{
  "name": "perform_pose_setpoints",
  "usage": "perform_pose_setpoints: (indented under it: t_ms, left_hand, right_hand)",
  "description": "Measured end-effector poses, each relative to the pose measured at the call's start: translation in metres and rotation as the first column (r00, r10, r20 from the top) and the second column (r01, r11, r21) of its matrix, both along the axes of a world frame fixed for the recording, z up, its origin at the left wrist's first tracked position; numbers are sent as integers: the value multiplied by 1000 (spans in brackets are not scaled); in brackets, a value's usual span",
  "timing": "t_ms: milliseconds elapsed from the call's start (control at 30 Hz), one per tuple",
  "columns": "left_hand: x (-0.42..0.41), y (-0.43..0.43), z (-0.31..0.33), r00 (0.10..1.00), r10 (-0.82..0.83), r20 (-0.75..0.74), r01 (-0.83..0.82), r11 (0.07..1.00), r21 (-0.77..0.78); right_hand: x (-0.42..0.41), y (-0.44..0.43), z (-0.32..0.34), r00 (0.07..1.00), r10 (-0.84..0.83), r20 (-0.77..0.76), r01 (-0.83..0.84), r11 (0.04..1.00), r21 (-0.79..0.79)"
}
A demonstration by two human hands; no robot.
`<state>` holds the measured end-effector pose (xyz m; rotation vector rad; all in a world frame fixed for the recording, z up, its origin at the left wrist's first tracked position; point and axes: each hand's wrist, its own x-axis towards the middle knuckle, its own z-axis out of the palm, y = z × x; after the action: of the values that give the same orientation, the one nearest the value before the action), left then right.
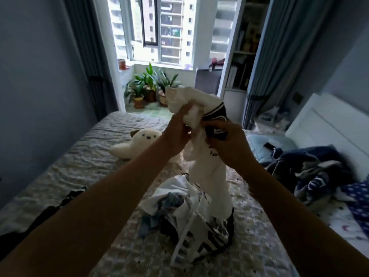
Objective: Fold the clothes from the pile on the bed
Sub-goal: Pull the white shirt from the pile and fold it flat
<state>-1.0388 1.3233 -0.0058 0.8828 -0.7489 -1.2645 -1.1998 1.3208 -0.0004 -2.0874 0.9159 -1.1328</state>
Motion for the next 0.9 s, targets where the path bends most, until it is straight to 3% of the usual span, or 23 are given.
perform_pose_setpoints:
  t_ms: [200,267,333,433,567,700,767,900]
  left_hand:
    - [9,90,89,918,226,326,-190,972,-140]
    - [16,121,106,876,250,412,-192,965,-177]
    - [23,150,119,835,214,506,-134,972,-191]
    - [24,192,135,770,151,620,-35,980,-196]
    - [24,233,167,696,89,713,66,980,-187]
    - [35,264,201,575,14,818,167,977,-135]
    - [43,277,216,476,32,879,171,977,-128]
    - [69,298,238,88,98,991,217,969,-115]
  right_hand:
    - [-7,74,70,938,332,-102,-319,939,128]
    - [-13,92,88,941,338,-22,-331,931,155]
    - [-16,104,105,969,229,95,-242,955,171]
    - [-16,128,127,993,114,8,-114,993,14]
    - [-3,158,145,955,296,-13,-296,955,12]
    - [10,188,168,857,501,115,-514,830,218]
    - [14,199,178,887,462,-6,-450,868,208]
    - [17,209,194,927,269,-262,-256,963,82]
